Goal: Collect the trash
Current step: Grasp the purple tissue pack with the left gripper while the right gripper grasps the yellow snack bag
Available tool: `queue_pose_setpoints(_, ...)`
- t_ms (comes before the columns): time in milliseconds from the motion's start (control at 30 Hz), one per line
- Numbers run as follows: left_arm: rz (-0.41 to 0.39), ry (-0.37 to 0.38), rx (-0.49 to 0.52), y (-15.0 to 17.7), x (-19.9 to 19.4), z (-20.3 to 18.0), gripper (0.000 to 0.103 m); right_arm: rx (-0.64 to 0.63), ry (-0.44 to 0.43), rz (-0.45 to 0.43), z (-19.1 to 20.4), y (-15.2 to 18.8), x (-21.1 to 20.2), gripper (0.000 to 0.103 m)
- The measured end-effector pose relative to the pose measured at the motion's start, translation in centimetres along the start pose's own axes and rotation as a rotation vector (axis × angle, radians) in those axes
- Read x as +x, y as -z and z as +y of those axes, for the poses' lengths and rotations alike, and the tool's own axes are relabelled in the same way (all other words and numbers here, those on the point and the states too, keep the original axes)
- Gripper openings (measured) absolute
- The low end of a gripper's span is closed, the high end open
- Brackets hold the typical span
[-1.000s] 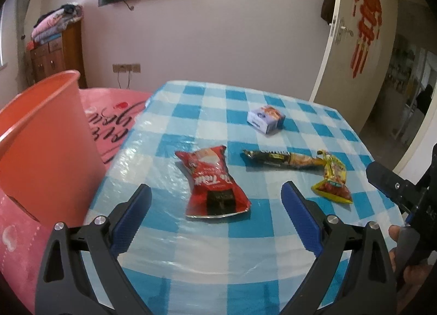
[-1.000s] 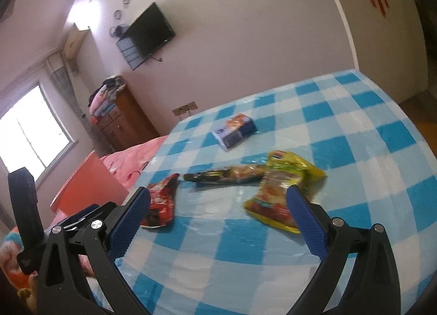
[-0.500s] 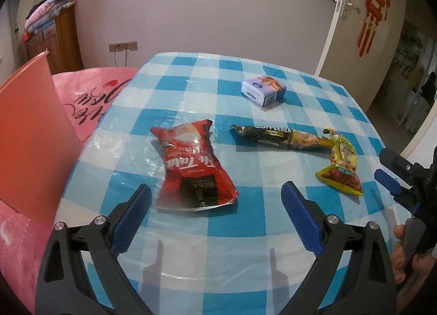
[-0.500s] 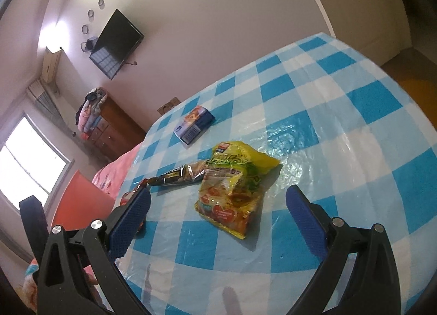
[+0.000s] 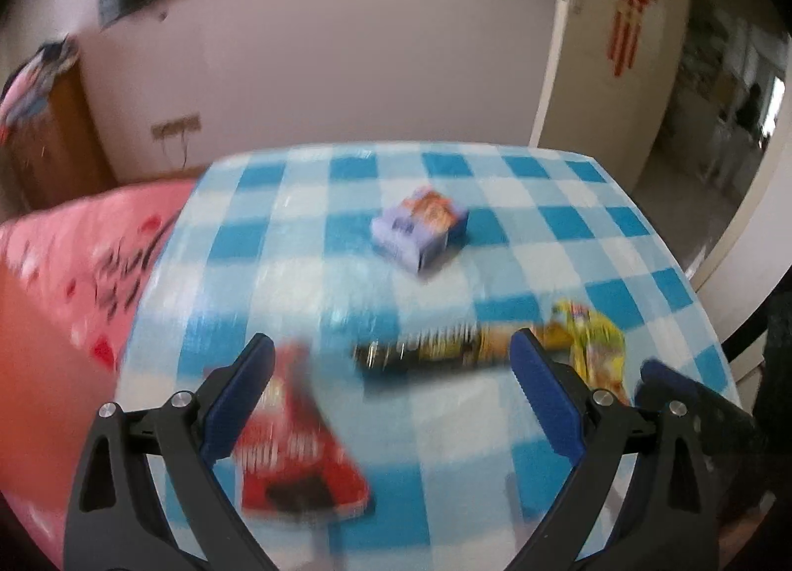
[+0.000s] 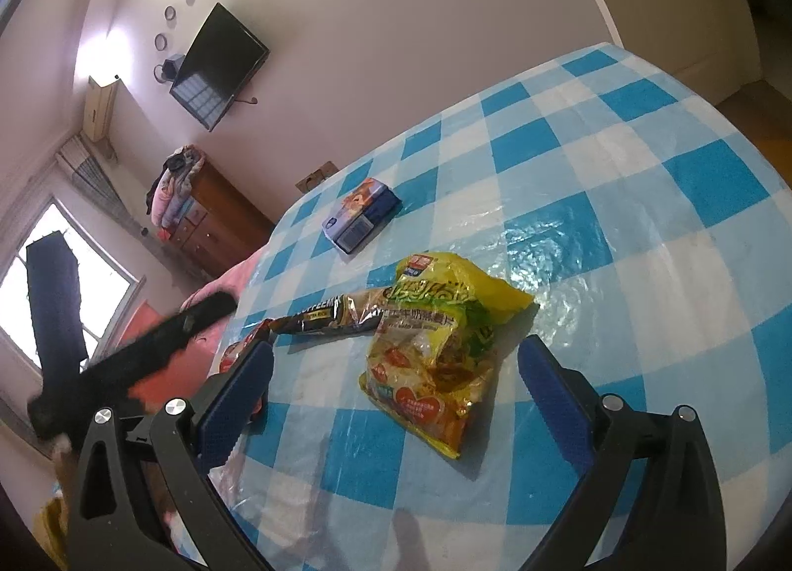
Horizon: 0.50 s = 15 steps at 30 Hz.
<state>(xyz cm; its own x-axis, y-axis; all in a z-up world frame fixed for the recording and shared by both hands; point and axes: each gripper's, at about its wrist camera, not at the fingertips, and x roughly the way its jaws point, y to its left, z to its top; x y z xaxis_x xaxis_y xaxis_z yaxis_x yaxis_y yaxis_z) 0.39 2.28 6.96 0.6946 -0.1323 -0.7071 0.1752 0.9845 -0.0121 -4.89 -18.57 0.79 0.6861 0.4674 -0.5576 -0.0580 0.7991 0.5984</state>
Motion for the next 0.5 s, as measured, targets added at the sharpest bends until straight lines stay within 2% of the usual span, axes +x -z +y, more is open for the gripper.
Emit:
queue_pose_setpoints(167,0.059,0.062,0.069,-3.6,4.4,-0.9,0.096,0.011,-0.007,0.006,-0.5,-0.5,0.3,0.098)
queue_pose_setpoints(367,0.121,0.093,0.149,-5.7,8.6,-1.5,0.096,0.014,-0.008,0.032,-0.9,-0.7,0.9,0.096)
queue_pose_setpoints(400,0.137,0.101,0.154,-6.0,9.4,-1.5,0.096,0.014,-0.009,0.036,-1.0,-0.7,0.9,0.095)
queue_pose_setpoints(467,0.158,0.1,0.162,-6.4,10.7,-1.3,0.096,0.011,-0.007,0.046,-1.0,-0.7,1.1,0.086)
queue_pose_setpoints(500,0.164,0.1,0.163,-6.6,11.2,-1.1,0.096,0.012,-0.005,0.054,-1.0,-0.7,1.3,0.086)
